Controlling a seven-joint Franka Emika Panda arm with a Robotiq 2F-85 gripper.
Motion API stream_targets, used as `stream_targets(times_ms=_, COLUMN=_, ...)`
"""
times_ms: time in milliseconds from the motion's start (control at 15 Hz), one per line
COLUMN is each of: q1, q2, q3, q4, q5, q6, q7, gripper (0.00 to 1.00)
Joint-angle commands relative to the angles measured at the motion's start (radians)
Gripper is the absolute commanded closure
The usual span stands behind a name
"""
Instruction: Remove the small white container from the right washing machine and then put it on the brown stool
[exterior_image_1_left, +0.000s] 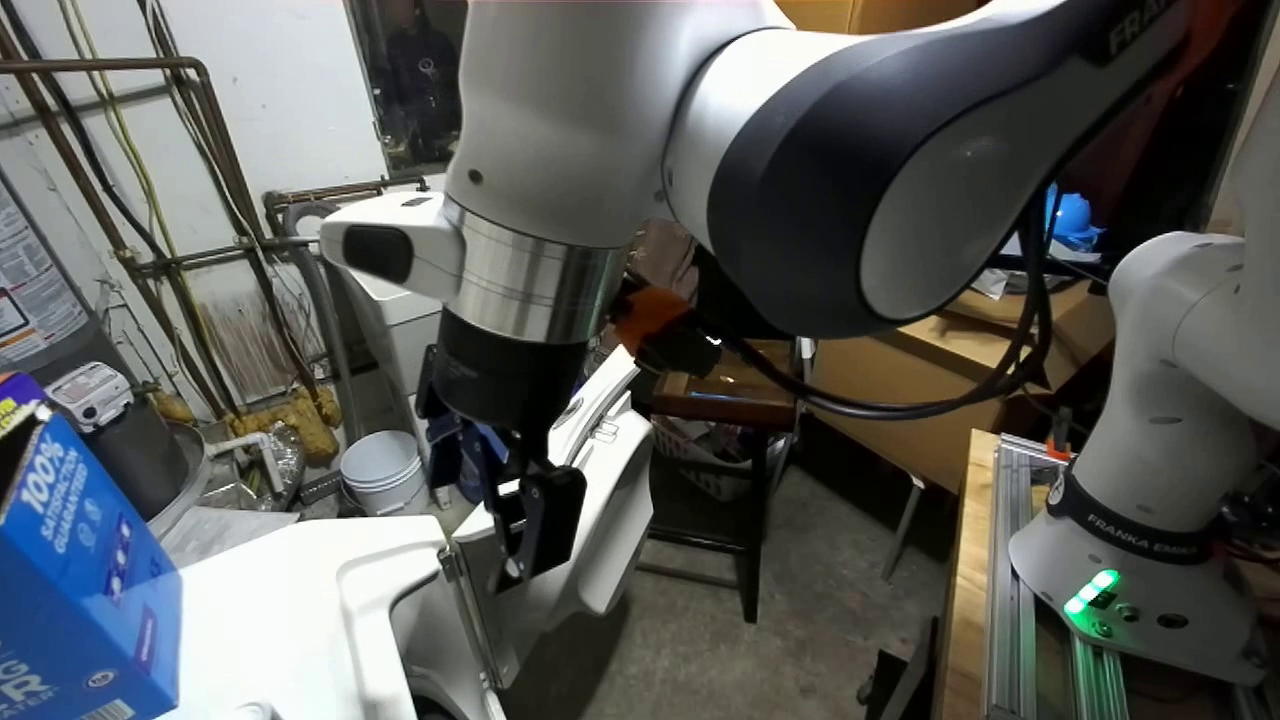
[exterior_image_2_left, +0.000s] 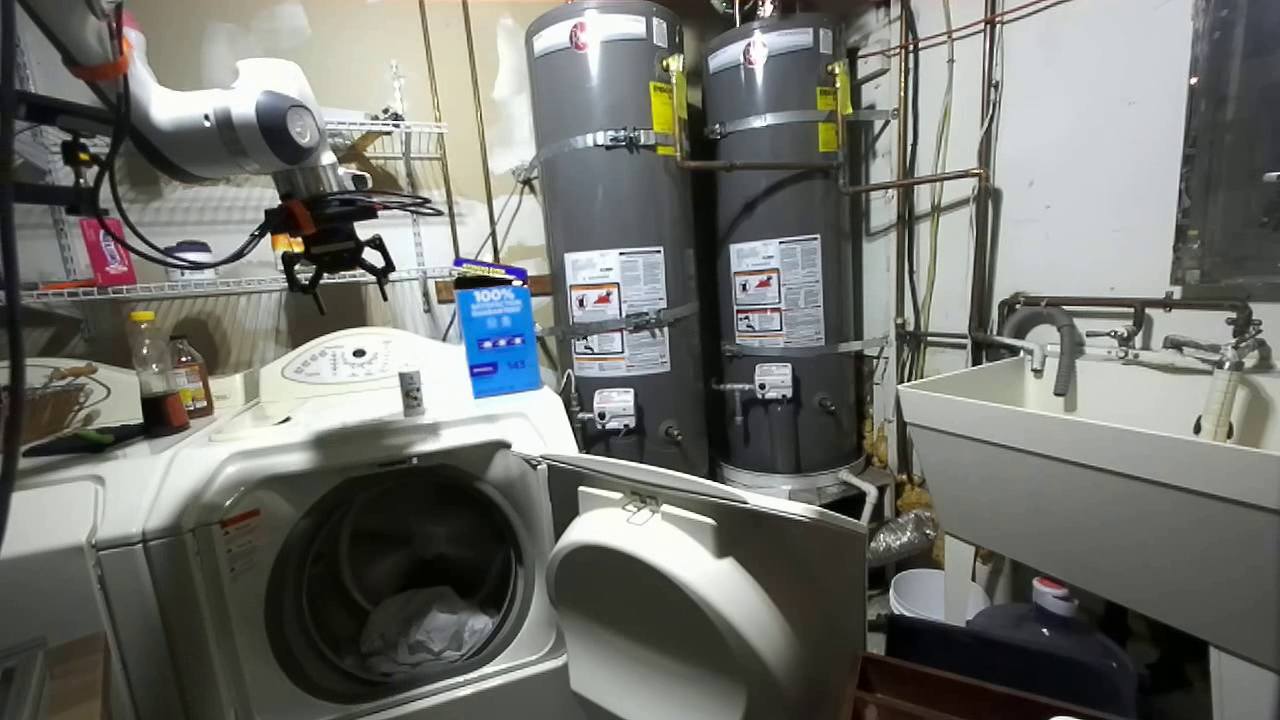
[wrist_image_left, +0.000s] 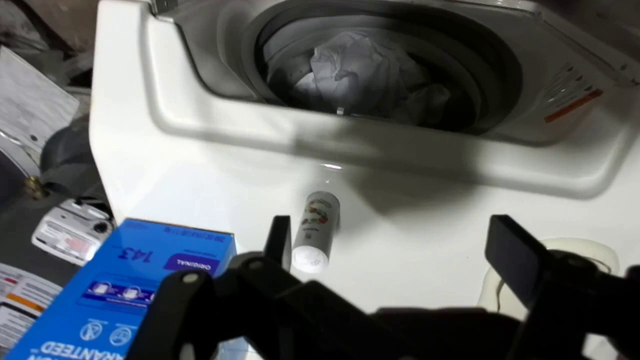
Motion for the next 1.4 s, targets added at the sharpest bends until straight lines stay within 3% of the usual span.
stream_targets(times_ms=0, q1=0.022, q2=0.089, q3=-0.015, q4=0.074, q5=-0.108, q6=-0.044, q7=0.268, gripper=0.00)
stream_targets(times_ms=533, q1=0.099, q2=0.345, q3=-0.104, q4=0.387, q5=-0.117, q6=-0.160, q7=0.656, gripper=0.00)
stream_targets(times_ms=933, q1=0.256, q2=0.488, q3=-0.156, q4=0.596, q5=-0.174, q6=-0.323, q7=0.733, gripper=0.00)
stream_targets(times_ms=1000, q1=0.265, q2=0.487, q3=-0.164, q4=0.601, q5=-0.167, q6=-0.376, q7=0.708, gripper=0.00)
stream_targets(times_ms=1067, q1=0.248, q2=0.441, q3=-0.159, q4=0.524, q5=-0.131, q6=-0.294, q7=0.700, gripper=0.00)
stream_targets(times_ms=1333, q1=0.272, q2=0.469, q3=-0.176, q4=0.566, q5=-0.134, q6=-0.346, q7=0.700, gripper=0.00)
